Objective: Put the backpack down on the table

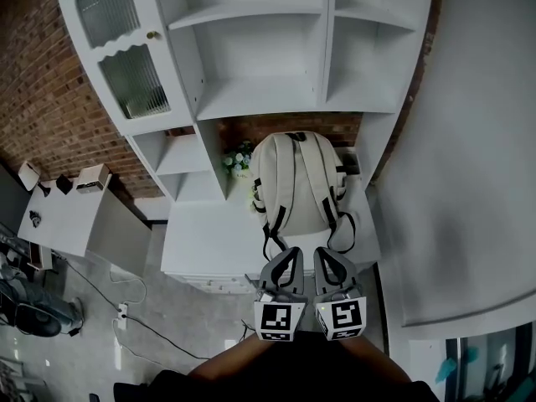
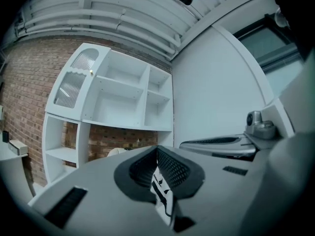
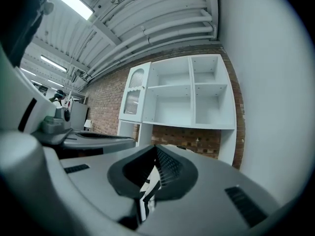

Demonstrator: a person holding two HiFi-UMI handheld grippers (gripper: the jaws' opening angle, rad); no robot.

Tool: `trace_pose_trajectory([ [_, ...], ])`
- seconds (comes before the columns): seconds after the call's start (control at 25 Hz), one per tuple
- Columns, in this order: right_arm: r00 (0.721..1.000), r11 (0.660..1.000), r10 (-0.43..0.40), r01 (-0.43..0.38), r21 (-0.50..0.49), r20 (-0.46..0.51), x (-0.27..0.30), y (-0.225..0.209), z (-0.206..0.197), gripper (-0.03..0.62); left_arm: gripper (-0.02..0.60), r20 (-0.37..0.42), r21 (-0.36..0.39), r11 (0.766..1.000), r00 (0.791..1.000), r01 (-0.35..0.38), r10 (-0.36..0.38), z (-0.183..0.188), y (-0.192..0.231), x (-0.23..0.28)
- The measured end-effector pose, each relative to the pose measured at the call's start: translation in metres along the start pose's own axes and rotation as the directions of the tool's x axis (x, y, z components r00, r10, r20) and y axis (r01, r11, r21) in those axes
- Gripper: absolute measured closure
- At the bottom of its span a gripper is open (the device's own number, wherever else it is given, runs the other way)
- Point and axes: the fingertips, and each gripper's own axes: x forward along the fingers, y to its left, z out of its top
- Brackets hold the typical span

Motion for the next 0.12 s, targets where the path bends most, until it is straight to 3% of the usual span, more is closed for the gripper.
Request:
trace_pose_trajectory([
  [0.12, 1.0, 1.0, 0.004, -0.004, -0.003, 0.005, 0.0006, 0.0027, 0.0035, 0.576, 0.565, 0.012, 0.037, 0.999, 1.0, -0.002, 0.001, 0.0039, 0.0007, -0.0041],
])
